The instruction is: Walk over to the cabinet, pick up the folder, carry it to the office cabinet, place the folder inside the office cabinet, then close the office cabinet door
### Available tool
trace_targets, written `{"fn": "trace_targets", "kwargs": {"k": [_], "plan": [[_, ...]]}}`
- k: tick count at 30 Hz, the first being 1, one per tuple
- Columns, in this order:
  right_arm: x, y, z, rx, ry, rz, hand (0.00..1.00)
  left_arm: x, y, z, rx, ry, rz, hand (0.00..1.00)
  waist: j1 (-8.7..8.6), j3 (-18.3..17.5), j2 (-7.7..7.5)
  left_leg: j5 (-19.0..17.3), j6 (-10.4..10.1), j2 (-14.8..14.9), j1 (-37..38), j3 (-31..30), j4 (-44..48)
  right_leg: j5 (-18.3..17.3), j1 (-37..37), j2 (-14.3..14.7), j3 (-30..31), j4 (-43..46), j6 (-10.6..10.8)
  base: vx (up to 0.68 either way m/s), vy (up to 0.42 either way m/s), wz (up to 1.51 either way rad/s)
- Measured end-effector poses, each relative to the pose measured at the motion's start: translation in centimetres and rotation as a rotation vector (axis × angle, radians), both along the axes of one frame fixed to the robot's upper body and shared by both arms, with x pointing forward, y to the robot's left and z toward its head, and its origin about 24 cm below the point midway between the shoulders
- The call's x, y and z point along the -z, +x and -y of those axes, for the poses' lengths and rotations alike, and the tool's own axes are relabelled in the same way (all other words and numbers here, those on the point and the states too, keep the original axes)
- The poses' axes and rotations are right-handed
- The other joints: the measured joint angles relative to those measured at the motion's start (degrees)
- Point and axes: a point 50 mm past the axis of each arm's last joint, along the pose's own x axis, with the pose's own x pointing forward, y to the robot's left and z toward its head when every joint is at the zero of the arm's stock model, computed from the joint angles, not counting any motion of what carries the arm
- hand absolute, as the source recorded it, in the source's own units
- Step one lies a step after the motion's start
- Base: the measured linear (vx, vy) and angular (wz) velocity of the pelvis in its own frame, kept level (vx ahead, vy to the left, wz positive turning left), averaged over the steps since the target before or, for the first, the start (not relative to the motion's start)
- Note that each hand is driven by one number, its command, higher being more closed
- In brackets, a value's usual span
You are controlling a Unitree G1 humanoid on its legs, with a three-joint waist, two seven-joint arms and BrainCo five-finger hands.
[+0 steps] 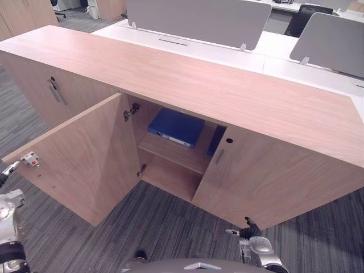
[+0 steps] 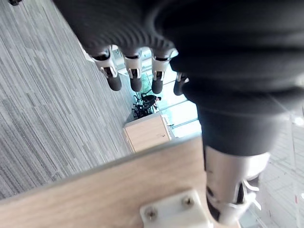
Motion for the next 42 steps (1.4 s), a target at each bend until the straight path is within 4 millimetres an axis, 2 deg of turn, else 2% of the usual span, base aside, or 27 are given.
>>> {"fn": "trace_targets", "kwargs": {"k": [4, 11, 13, 14, 15, 17, 18, 19, 20, 23, 29, 31, 37, 40, 42], "plan": [[0.0, 0.0, 0.0, -0.001, 0.0, -0.001, 0.0, 0.3, 0.9, 0.8, 0.062, 0.002, -0.029, 0.0, 0.01, 0.2, -0.44, -0.1, 0.2, 0.0, 0.0, 0.0, 0.0, 0.3, 0.0, 0.1, 0.1, -0.1, 0.2, 0.04, -0.007, -0.01], [0.0, 0.0, 0.0, -0.003, 0.0, -0.002, 0.0, 1.2, 1.4, 1.6, 0.101, -0.006, -0.072, 0.0, 0.36, 0.3, -1.52, -0.3, 0.4, -0.1, 0.5, 0.2, 0.3, 0.4, 0.5, 0.2, 0.8, -0.4, 0.0, 0.03, -0.002, -0.01], [0.0, 0.0, -0.1, -0.004, 0.002, -0.001, 0.0, 2.1, 1.3, 2.3, 0.115, -0.026, -0.091, 0.0, 0.58, 0.6, -1.27, -0.3, 0.4, -0.2, 0.8, 0.3, 0.3, 0.6, 0.7, 0.1, 1.0, -0.4, -0.1, 0.0, 0.0, 0.0], [0.0, 0.0, -0.1, -0.004, 0.002, -0.002, 0.0, 2.5, 1.3, 2.5, 0.116, -0.036, -0.095, 0.0, 0.62, 0.3, -1.64, -0.3, 0.4, -0.2, 0.9, 0.4, 0.3, 0.6, 0.8, 0.1, 1.0, -0.4, -0.1, -0.03, 0.005, -0.04], [0.1, -0.1, -0.1, -0.003, 0.002, -0.004, 0.0, 3.2, 1.0, 2.9, 0.116, -0.056, -0.108, 0.0, 0.61, 0.7, -0.9, -0.3, 0.4, -0.3, 1.2, 0.5, 0.0, 0.6, 1.1, 0.0, 1.1, -0.4, -0.1, -0.03, 0.004, -0.02], [0.1, -0.1, -0.1, -0.004, 0.002, -0.005, 0.0, 4.4, 0.6, 3.7, 0.12, -0.091, -0.125, 0.0, 0.58, 0.3, -1.54, -0.4, 0.4, -0.3, 1.6, 0.5, 0.0, 0.6, 1.5, -0.1, 1.2, -0.6, -0.1, -0.06, 0.015, 0.0], [0.1, 0.0, -0.1, -0.007, 0.001, -0.004, 0.0, 5.3, 0.4, 4.3, 0.122, -0.118, -0.139, 0.0, 0.51, 0.7, -0.86, -0.7, -0.1, -0.4, 1.5, 0.5, 0.0, 0.5, 1.4, -0.2, 1.2, -0.8, -0.3, -0.07, 0.023, 0.02], [0.1, 0.0, -0.2, -0.009, 0.001, -0.005, 0.0, 5.7, 0.2, 4.6, 0.125, -0.13, -0.146, 0.0, 0.48, 0.6, -1.07, -0.7, -0.1, -0.5, 1.5, 0.5, 0.0, 0.5, 1.4, -0.3, 1.3, -0.8, -0.3, -0.06, 0.028, 0.03], [0.1, -0.2, -0.2, -0.015, -0.002, -0.01, 0.0, 6.8, -0.3, 5.5, 0.14, -0.157, -0.171, 0.0, 0.45, 0.7, -0.81, -0.7, -0.1, -0.6, 1.5, 0.4, 0.0, 0.3, 1.4, -0.4, 1.9, -0.8, 0.0, -0.04, 0.024, 0.04], [0.2, -0.2, -0.3, -0.015, 0.001, -0.013, 0.0, 7.9, -0.8, 6.9, 0.161, -0.188, -0.183, 0.0, 0.4, 0.7, -0.8, -0.7, -0.1, -0.8, 1.5, 0.4, 0.0, 0.2, 1.4, -0.7, 2.9, -0.8, 0.3, -0.02, 0.031, 0.04], [0.4, -0.6, -0.5, -0.012, 0.007, -0.036, 0.0, 10.7, -2.6, 12.0, 0.27, -0.296, -0.226, 0.0, 0.39, 0.5, -0.64, -0.9, 0.3, -2.2, 1.4, 0.4, 0.0, 0.7, 1.3, -1.7, 4.0, -0.9, 1.3, 0.0, 0.051, 0.03], [0.5, -0.6, -0.9, -0.026, 0.007, -0.041, 0.0, 12.0, -3.1, 14.0, 0.355, -0.343, -0.278, 0.0, 0.15, 0.3, -0.47, -1.0, 0.5, -2.7, 1.5, 0.6, 0.0, 1.0, 1.3, -2.1, 4.8, -1.0, 1.4, 0.01, 0.078, -0.03], [0.9, -1.0, -1.7, -0.041, 0.019, -0.058, 0.0, 13.9, -4.0, 18.7, 0.508, -0.446, -0.341, 0.0, -0.13, 0.0, 0.78, -1.3, 0.9, -2.9, 2.4, 2.4, 0.0, 1.6, 1.3, -2.2, 6.8, -1.2, 2.0, 0.0, 0.037, -0.16], [1.0, -1.0, -2.1, -0.058, 0.021, -0.068, 0.0, 14.3, -4.3, 19.7, 0.559, -0.461, -0.369, 0.0, -0.33, 0.0, 0.99, -1.2, 0.9, -2.8, 2.9, 3.3, 0.0, 1.8, 1.4, -2.1, 7.7, -1.3, 2.1, -0.04, 0.016, -0.16], [1.1, -1.2, -2.2, -0.065, 0.023, -0.074, 0.0, 14.7, -4.4, 21.3, 0.631, -0.474, -0.399, 0.0, -1.23, 0.0, 1.01, -1.4, 1.1, -2.9, 3.3, 3.8, 0.0, 1.7, 1.4, -2.0, 9.0, -1.1, 2.1, -0.05, 0.024, -0.13]]}}
